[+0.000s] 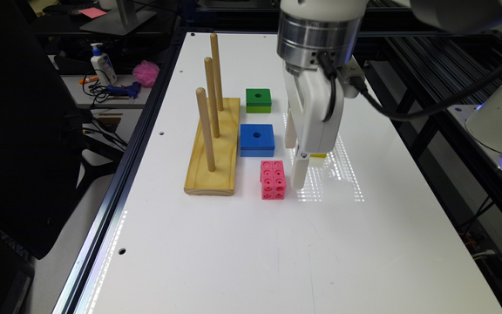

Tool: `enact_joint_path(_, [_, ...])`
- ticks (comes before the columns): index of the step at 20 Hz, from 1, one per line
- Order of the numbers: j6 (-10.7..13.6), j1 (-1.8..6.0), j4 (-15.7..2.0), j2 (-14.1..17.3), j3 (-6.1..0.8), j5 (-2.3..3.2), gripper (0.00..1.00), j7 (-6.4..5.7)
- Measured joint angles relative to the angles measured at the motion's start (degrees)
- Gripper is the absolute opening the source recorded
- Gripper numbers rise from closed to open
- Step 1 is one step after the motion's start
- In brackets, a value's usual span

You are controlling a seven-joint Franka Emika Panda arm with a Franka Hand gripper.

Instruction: Pick up pink block.

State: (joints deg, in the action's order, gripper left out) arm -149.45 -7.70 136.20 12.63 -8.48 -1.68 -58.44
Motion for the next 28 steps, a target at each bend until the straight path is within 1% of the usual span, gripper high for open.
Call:
enact_joint_path(4, [0.0,0.01,-0.34,-0.01,0.02,0.0,1.0,0.0])
enact_joint_path(11, [0.0,0.03,-1.45,0.13,0.14,0.0,1.0,0.0])
enact_joint_path(16, [-0.08,0.05,-1.74,0.65,0.21,0.02,1.0,0.0])
enact_joint_path(18, [-1.22,0.06,-1.76,2.16,0.26,0.11,1.0,0.0])
enact_joint_path(21, [-4.77,0.05,-1.97,5.86,0.42,0.42,1.0,0.0])
enact_joint_path(23, [-6.35,0.05,-2.58,7.87,0.59,0.69,1.0,0.0])
enact_joint_path(25, [-6.73,0.04,-3.56,9.25,0.71,0.84,1.0,0.0])
enact_joint_path(28, [-6.62,0.04,-4.45,9.73,0.73,0.85,1.0,0.0])
